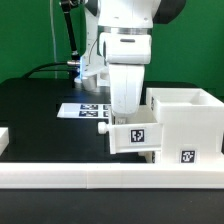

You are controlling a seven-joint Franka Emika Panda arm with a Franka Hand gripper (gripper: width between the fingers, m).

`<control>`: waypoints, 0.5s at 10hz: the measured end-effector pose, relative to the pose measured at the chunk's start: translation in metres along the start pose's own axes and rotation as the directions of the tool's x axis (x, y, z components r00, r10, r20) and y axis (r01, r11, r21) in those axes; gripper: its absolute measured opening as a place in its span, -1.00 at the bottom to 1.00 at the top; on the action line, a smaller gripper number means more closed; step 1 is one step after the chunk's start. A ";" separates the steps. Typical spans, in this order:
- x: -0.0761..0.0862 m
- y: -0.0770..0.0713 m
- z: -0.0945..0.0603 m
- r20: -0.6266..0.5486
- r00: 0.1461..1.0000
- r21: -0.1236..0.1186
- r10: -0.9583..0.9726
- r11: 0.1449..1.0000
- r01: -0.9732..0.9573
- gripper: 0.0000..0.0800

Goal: Assemble drawer

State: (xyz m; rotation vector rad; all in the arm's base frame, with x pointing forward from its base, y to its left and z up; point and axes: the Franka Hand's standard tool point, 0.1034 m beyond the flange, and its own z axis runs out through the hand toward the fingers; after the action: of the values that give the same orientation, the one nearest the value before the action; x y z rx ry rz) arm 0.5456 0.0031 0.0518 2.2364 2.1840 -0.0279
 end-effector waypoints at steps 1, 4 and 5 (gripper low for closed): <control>0.001 0.000 0.000 0.011 1.000 -0.003 -0.026 1.000 0.026 -0.89; -0.009 0.000 0.000 0.012 1.000 -0.003 0.003 1.000 -0.003 -0.89; -0.011 -0.001 0.001 0.013 1.000 -0.002 0.003 1.000 -0.003 -0.89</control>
Offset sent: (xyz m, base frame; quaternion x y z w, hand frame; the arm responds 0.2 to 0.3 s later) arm -0.0142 -0.0202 0.0064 0.0050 0.0633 0.1075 0.9922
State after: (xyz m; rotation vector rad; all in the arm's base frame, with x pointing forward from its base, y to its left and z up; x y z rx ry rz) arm 0.5448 -0.0083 0.0516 2.2324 2.1727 -0.0407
